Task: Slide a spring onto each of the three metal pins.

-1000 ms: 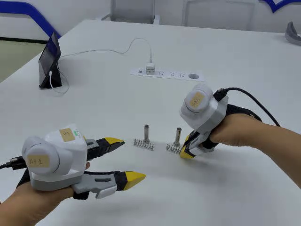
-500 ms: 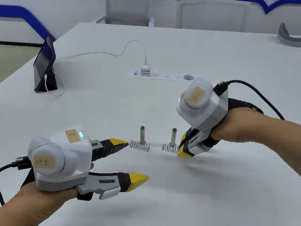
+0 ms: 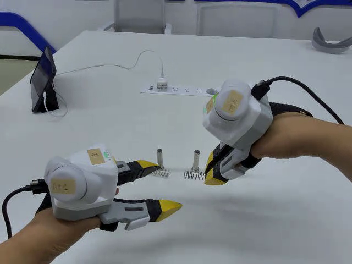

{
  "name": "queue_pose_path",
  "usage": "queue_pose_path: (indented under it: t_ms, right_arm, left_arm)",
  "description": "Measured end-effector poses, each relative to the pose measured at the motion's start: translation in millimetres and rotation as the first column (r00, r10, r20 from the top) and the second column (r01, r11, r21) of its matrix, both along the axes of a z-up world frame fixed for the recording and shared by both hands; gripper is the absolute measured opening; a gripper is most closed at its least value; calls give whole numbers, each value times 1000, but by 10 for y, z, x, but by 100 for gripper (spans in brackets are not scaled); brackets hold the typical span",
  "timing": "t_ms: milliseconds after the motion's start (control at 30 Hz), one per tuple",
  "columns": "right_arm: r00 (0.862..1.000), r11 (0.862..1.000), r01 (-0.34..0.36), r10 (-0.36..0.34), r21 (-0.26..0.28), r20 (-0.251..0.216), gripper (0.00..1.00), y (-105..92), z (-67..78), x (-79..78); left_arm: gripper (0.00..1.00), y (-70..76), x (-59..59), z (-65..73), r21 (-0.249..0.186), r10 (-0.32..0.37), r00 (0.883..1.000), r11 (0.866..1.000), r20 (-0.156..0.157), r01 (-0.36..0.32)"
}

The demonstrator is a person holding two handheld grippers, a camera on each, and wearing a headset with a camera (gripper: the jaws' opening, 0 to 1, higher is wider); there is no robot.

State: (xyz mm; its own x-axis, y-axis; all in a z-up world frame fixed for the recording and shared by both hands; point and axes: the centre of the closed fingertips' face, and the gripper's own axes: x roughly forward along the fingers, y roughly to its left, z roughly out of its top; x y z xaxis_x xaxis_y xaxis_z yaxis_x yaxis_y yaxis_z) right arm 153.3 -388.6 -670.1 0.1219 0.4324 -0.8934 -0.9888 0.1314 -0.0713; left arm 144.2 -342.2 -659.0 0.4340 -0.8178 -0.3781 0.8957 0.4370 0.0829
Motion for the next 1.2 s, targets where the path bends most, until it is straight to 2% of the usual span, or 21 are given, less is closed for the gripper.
queue_pose_path:
  t_ms: [200, 600, 1200]
  right_arm:
    - [999, 999, -51, 51, -1, 10, 12, 52, 63, -84]
    - [993, 993, -116, 117, -15, 13, 12, 89, 84, -188]
    - [983, 983, -181, 182, -28, 14, 12, 142, 120, -299]
  left_arm:
    - [47, -80, -36, 22, 3, -31, 999, 1000, 13, 31]
    - [34, -198, -87, 63, 8, -80, 996, 997, 45, 80]
    - [14, -248, -157, 66, 42, -123, 988, 992, 98, 119]
